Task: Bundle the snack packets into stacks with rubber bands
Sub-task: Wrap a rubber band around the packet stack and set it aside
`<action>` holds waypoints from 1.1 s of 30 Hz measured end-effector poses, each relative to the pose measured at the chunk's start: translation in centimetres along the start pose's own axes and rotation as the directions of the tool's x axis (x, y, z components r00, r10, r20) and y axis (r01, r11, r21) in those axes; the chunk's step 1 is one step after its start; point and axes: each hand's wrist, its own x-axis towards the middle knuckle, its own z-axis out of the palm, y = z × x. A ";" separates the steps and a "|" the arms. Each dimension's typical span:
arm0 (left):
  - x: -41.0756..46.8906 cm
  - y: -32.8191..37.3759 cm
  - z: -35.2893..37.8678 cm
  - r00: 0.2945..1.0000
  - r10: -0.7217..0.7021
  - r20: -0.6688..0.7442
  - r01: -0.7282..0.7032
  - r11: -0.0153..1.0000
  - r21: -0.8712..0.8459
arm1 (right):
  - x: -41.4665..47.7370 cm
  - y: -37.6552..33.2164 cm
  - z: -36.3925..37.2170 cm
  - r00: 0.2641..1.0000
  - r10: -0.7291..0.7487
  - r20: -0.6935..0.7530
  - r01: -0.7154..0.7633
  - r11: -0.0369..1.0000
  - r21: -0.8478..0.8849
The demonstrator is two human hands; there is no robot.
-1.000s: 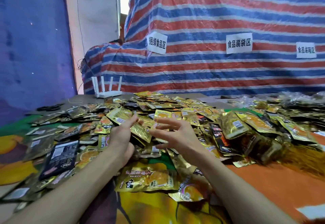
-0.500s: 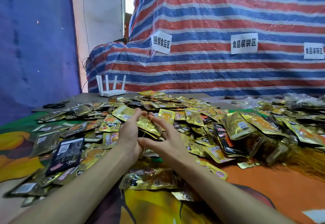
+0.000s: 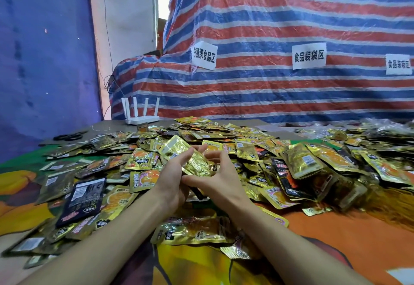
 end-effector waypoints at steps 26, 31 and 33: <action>-1.1 -1.6 0.3 0.853 0.354 0.383 -0.507 0.394 0.767 | 3.5 -1.4 -20.3 0.899 0.033 -0.438 -0.401 0.465 -0.789; -0.9 -1.4 -0.1 0.831 0.379 0.407 -0.537 0.354 0.766 | 3.7 0.9 -21.0 0.864 0.154 -0.480 -0.500 0.379 -0.778; -0.7 -1.0 -0.2 0.826 0.410 0.386 -0.527 0.321 0.787 | 3.6 1.5 -20.8 0.852 0.174 -0.494 -0.523 0.310 -0.794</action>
